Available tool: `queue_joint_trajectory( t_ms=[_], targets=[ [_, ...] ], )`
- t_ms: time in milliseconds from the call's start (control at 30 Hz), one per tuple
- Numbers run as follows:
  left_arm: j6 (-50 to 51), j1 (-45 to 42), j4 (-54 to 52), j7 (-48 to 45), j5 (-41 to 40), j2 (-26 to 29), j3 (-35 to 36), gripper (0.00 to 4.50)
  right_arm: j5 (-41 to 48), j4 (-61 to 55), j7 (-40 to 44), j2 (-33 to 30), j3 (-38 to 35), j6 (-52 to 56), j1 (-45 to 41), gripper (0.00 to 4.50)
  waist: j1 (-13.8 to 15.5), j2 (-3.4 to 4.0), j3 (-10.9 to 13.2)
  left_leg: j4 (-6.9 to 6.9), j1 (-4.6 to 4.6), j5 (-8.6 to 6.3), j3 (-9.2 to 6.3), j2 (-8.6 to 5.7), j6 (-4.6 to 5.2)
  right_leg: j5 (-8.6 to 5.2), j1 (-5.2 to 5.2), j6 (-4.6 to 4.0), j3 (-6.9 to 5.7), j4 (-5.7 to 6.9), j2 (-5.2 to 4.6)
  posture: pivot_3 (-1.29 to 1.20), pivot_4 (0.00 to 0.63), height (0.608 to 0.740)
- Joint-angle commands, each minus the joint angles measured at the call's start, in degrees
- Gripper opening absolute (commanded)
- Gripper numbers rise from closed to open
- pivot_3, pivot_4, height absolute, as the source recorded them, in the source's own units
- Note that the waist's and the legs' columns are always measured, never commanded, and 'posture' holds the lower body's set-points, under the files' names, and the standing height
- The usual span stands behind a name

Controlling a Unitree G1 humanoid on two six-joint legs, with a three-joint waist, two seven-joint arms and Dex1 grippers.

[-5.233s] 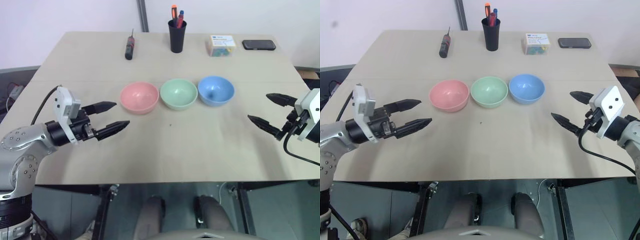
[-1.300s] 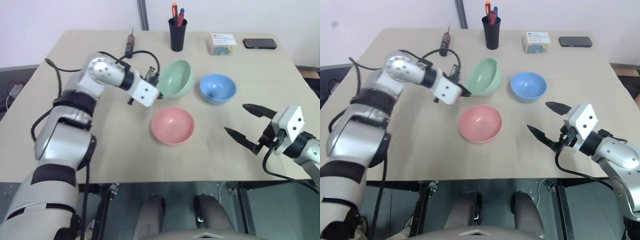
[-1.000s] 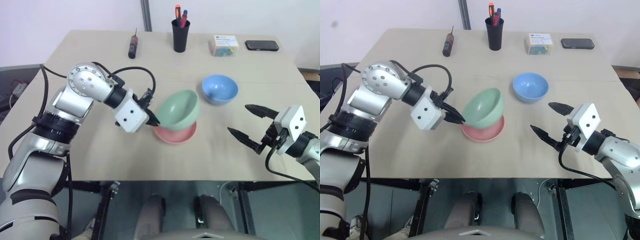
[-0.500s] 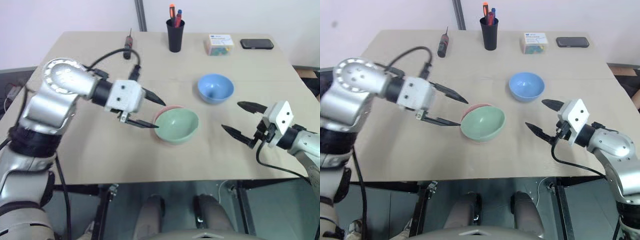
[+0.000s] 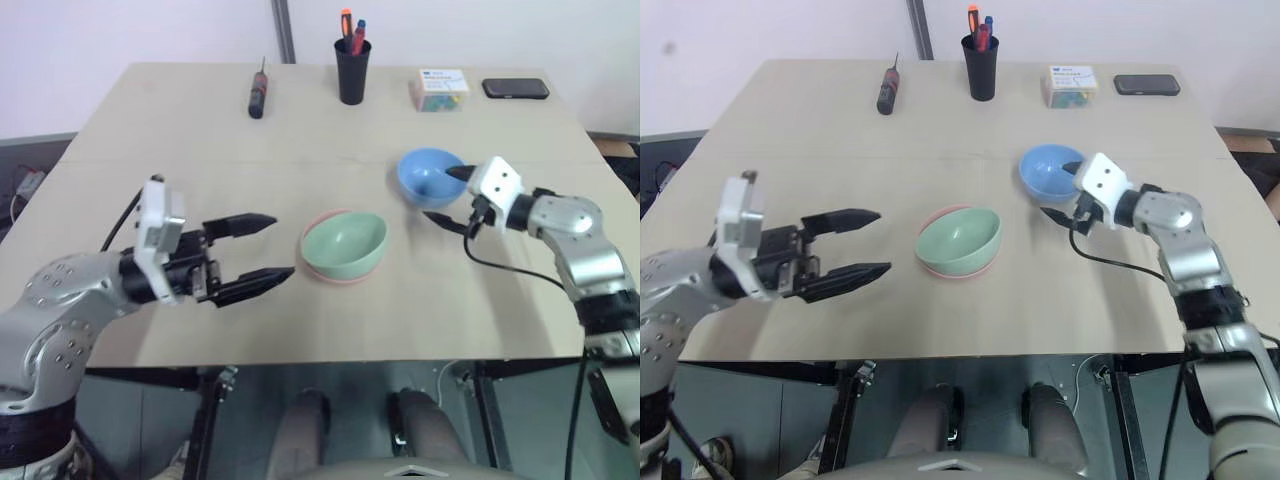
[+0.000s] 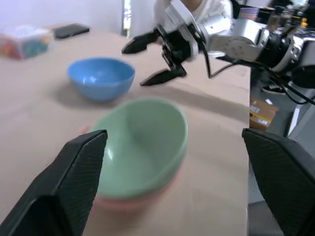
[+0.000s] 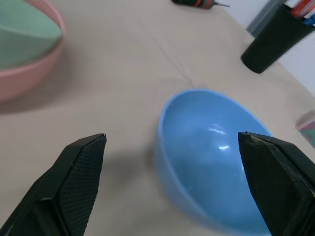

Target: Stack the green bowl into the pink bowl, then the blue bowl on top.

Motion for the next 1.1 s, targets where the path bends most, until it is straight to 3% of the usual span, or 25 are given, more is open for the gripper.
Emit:
queue_joint_trajectory(
  t_ms=[33, 67, 267, 367, 533, 667, 867, 967, 1100],
  targets=[
    [1.24, 1.75, -3.31, 1.29, -3.53, 0.81, 4.57, 4.50, -3.02, 8.90, 2.37, 1.83, 1.90, -5.87, -5.43, 3.96, 0.18, -0.01, 0.00, -0.01, -0.01, 0.00, -0.02, 0.00, 0.00, 0.00, 0.01, 0.00, -0.01, -0.02, 0.00, 0.00, 0.150, 0.740],
    [0.77, 2.29, -3.86, 1.44, -3.19, 0.80, 4.76, 4.50, -3.75, 11.25, 3.51, 2.18, 2.61, -7.21, -6.47, 3.72, 0.08, 0.00, 0.00, -0.01, -0.01, 0.00, -0.01, -0.01, 0.00, 0.00, 0.01, 0.00, -0.02, -0.03, -0.02, 0.00, 0.150, 0.740],
    [-0.18, 4.13, -5.74, 2.85, -2.73, 0.78, 5.83, 4.50, -6.61, 21.25, 6.48, 3.65, 3.90, -12.80, -10.72, 1.14, -0.06, 0.01, 0.01, -0.05, -0.05, 0.01, 0.02, -0.07, -0.01, 0.00, -0.01, 0.00, -0.01, -0.07, -0.11, 0.00, 0.150, 0.740],
    [-0.28, 4.80, -6.30, 3.55, -2.82, 0.53, 6.16, 4.50, -7.36, 23.10, 6.51, 3.73, 3.64, -14.07, -11.58, 0.11, -0.24, 0.01, 0.01, -0.08, -0.01, 0.01, 0.02, -0.06, -0.02, 0.00, -0.01, -0.01, -0.01, -0.05, -0.10, 0.00, 0.150, 0.740],
    [-1.04, 5.96, -6.78, 4.26, -2.52, -0.08, 6.13, 4.50, -5.54, 17.66, 6.95, 1.85, 1.00, -13.74, -11.86, 0.05, -0.64, 0.03, 0.02, -0.10, 0.01, 0.00, 0.05, -0.05, -0.02, 0.00, -0.01, 0.00, 0.04, -0.05, -0.10, 0.00, 0.150, 0.740],
    [-3.61, 7.67, -5.80, 2.19, -0.05, 0.06, 5.13, 4.50, 12.22, -12.79, 17.01, -1.16, -3.40, 3.62, -6.34, 0.05, -0.61, 0.24, 0.14, -0.12, -0.15, 0.00, -0.06, -0.04, -0.01, 0.00, -0.15, 0.00, 0.02, -0.06, -0.11, 0.00, 0.150, 0.740],
    [-6.47, 7.03, -2.34, -0.31, 2.69, 0.37, 3.22, 4.50, 22.28, -38.40, 15.46, -2.71, -0.98, 22.61, -1.24, 0.05, -0.43, 0.22, 0.12, -0.17, -0.09, -0.01, -0.20, -0.01, 0.00, 0.00, -0.09, -0.01, -0.06, -0.07, -0.10, 0.00, 0.150, 0.740],
    [-6.84, 6.10, -1.33, -0.70, 2.83, 0.34, 2.69, 4.50, 22.48, -42.37, 12.93, -0.98, 1.21, 26.84, 0.30, 0.05, -0.20, 0.22, 0.12, -0.16, 0.01, -0.01, -0.06, -0.03, 0.00, 0.00, -0.02, -0.01, -0.07, -0.03, -0.10, 0.00, 0.150, 0.740],
    [-6.94, 5.91, -1.62, -0.78, 2.94, 0.03, 2.55, 4.50, 15.59, -37.63, 9.07, 3.48, 6.67, 24.36, 2.29, 0.05, -0.04, 0.18, 0.10, -0.16, 0.11, -0.01, 0.00, -0.03, 0.00, 0.00, 0.06, -0.01, -0.03, -0.01, -0.07, 0.00, 0.150, 0.740]
  ],
)
